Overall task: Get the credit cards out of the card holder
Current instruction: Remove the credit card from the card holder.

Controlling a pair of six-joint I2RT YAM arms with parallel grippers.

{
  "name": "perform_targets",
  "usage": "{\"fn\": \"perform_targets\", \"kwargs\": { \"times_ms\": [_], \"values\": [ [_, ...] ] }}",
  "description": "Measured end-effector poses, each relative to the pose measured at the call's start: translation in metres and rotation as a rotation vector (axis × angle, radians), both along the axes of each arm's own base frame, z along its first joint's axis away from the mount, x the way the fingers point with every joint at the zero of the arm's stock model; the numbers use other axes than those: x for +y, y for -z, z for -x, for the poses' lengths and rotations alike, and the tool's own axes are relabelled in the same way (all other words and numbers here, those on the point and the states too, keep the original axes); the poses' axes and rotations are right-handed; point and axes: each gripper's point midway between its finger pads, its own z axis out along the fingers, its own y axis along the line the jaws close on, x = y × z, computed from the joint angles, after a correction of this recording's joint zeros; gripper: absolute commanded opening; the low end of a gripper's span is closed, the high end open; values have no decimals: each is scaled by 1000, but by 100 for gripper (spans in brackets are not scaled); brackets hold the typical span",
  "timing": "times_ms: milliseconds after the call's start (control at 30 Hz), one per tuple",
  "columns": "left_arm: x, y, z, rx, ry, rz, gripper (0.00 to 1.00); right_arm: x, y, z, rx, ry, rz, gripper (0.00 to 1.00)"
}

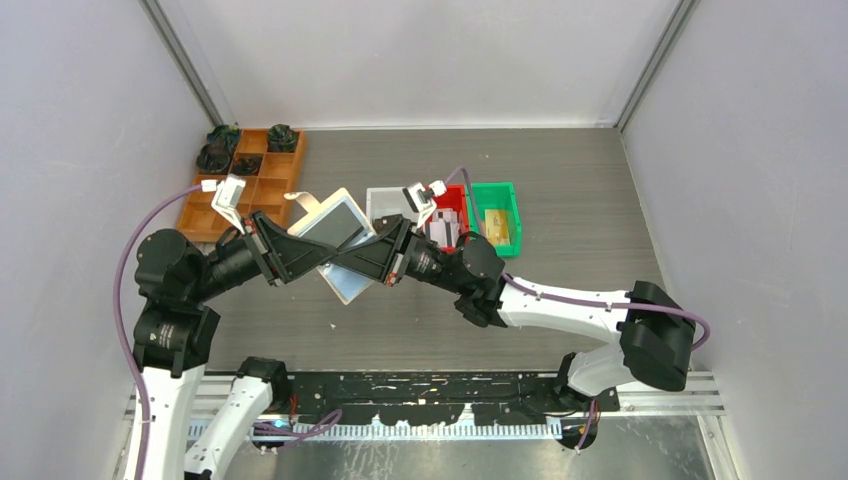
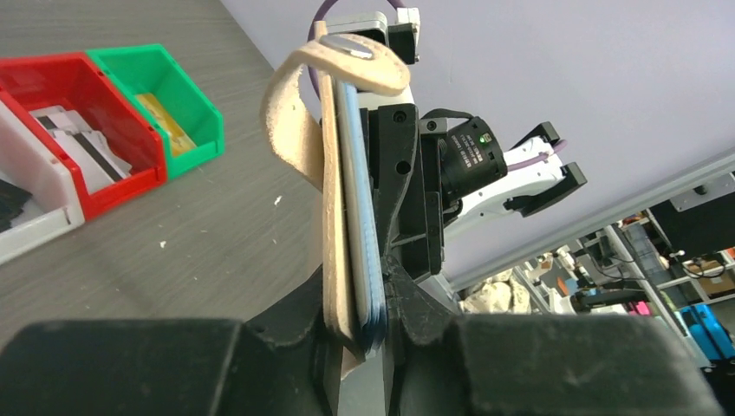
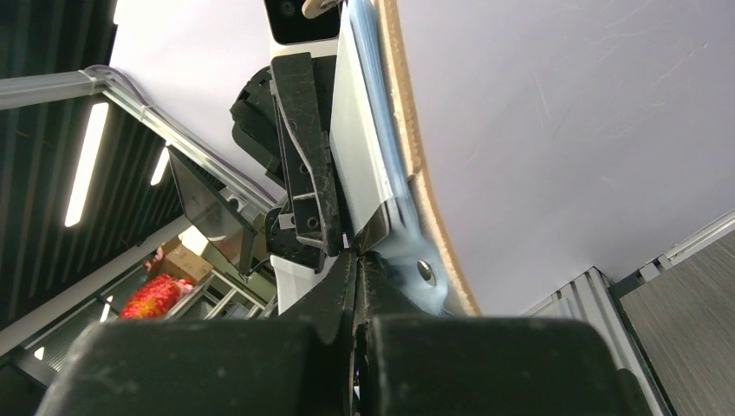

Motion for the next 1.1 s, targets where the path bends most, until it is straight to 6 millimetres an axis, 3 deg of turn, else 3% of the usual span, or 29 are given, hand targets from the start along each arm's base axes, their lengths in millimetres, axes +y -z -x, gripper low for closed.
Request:
{"fn": "perform_targets", "kwargs": {
  "times_ms": [133,267,300,367,433,600,733,900,1000,1100],
  "values": [
    [-2,-1,0,34,17,19,20,-2,0,0,-2,8,-13,1],
    [-3,-3,4,49,34,33,12,-8,-2,2,-3,20,-26,1],
    [-4,-4,4,47,35,34,10,-9,-2,2,-3,22,-27,7],
    [-4,-4,4,43,36,34,6,-10,-3,2,-4,26,-33,30],
    [-3,-5,4,34,33,31,5,-12,-2,2,-3,31,-36,43],
    [0,-5,7,-19,16,2,4,-31,-8,-2,-12,77,-29,58],
    [0,-12,13,-82,25,-20,3,-60,-26,-4,-86,170,12,73],
    [0,-13,23,-111,51,-34,3,-96,-74,-2,-253,318,27,84],
    [0,-12,26,-116,65,-39,2,-99,-94,-1,-346,355,50,86],
    [-1,-11,28,-115,79,-40,2,-84,-100,3,-421,302,86,86]
  ]
}}
